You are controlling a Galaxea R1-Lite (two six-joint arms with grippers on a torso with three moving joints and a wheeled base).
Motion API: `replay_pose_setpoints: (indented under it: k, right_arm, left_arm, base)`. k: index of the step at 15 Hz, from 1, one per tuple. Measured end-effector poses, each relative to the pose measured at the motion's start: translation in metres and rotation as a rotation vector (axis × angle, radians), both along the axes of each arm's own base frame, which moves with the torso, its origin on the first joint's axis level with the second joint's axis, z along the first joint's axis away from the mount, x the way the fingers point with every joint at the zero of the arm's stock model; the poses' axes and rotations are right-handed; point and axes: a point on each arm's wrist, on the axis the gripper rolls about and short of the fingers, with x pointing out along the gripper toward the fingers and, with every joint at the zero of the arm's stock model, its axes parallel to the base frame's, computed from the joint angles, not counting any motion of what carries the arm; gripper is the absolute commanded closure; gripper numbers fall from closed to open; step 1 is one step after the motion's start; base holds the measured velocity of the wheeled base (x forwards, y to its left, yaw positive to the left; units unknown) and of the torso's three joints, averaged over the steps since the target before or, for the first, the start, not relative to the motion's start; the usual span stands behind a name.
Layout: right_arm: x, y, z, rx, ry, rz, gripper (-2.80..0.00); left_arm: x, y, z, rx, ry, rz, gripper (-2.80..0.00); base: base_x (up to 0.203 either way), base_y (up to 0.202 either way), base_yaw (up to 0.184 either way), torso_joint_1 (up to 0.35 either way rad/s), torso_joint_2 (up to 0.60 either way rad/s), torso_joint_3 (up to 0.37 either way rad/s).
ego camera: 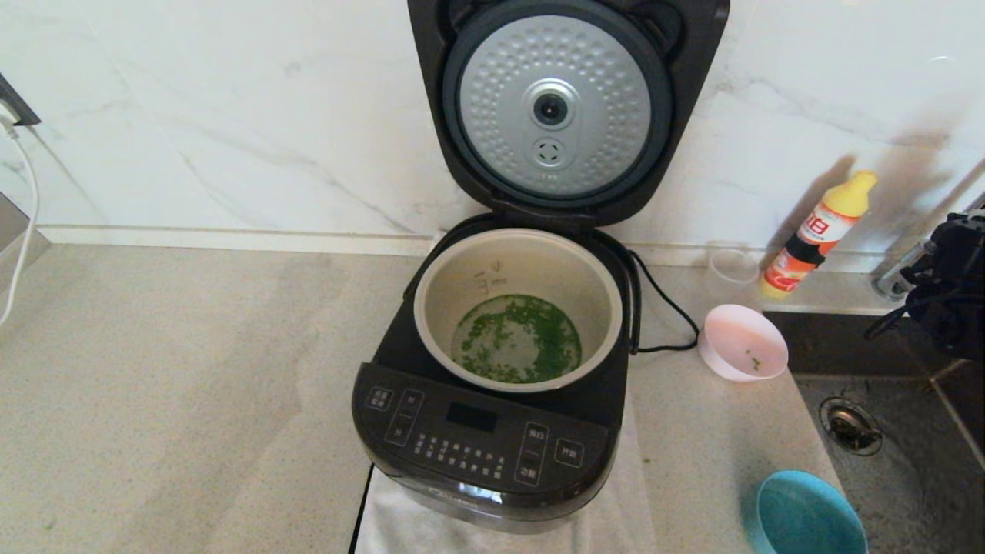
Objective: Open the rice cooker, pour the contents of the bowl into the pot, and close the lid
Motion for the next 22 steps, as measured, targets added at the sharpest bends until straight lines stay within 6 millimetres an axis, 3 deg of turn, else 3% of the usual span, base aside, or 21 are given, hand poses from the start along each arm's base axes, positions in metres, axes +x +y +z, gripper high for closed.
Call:
replay_pose_setpoints:
  k: [6, 10, 16, 19, 22]
  right_arm:
    - [0.004, 0.014, -0.004, 0.010, 0.007, 0.008, 0.00]
    - [-0.021, 0.030, -0.003, 0.028, 0.059, 0.012, 0.00]
    - [-0.117, 0.068, 0.041, 0.014, 0.161, 0.100, 0.00]
    - [-0.174, 0.101, 0.065, -0.008, 0.148, 0.277, 0.00]
    - [-0.237, 0.143, 0.069, -0.017, 0.140, 0.526, 0.00]
  left_arm:
    - [0.000, 0.000, 0.000, 0.000, 0.000, 0.000, 0.00]
    - [0.000, 0.000, 0.000, 0.000, 0.000, 0.000, 0.00]
    - [0.000, 0.000, 0.000, 0.000, 0.000, 0.000, 0.00]
    - [0.000, 0.000, 0.000, 0.000, 0.000, 0.000, 0.00]
    - [0.000, 0.000, 0.000, 0.000, 0.000, 0.000, 0.00]
  base:
    - [0.000, 0.000, 0.000, 0.000, 0.00, 0.000]
    - [0.000, 0.000, 0.000, 0.000, 0.00, 0.000]
    - [0.000, 0.000, 0.000, 0.000, 0.00, 0.000]
    - [0.000, 0.000, 0.000, 0.000, 0.00, 0.000]
    - [0.000, 0.000, 0.000, 0.000, 0.00, 0.000]
